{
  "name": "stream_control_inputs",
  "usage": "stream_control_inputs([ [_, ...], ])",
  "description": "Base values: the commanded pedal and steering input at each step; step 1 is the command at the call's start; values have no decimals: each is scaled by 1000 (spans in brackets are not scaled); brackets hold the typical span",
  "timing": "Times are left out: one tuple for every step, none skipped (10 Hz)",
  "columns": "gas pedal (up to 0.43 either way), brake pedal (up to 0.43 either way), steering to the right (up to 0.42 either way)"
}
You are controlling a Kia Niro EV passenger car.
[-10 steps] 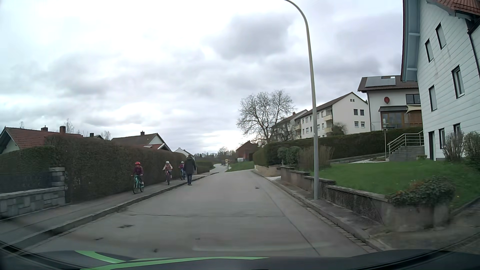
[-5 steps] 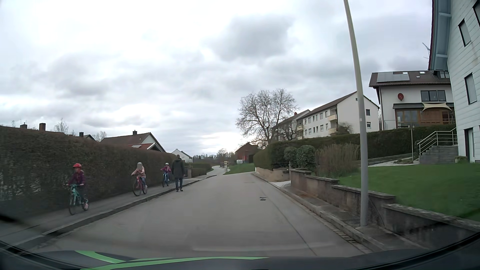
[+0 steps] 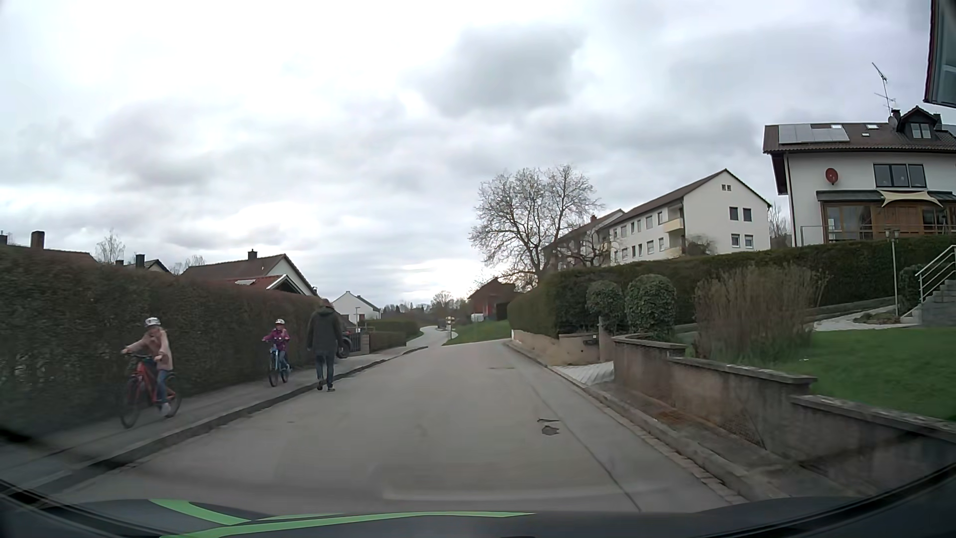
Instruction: Follow the waypoints while adhering to traffic rules and regulations
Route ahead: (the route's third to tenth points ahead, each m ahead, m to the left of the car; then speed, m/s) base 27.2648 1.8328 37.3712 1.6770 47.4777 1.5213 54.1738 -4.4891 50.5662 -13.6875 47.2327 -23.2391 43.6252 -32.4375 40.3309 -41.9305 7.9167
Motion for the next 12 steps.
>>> stream_control_inputs([
  [79, 0, -1],
  [79, 0, 0],
  [79, 0, 0],
  [79, 0, 0],
  [79, 0, 0],
  [79, 0, 0],
  [79, 0, 0],
  [79, 0, 0],
  [79, 0, 0],
  [79, 0, 0],
  [79, 0, 0],
  [79, 0, 0],
])
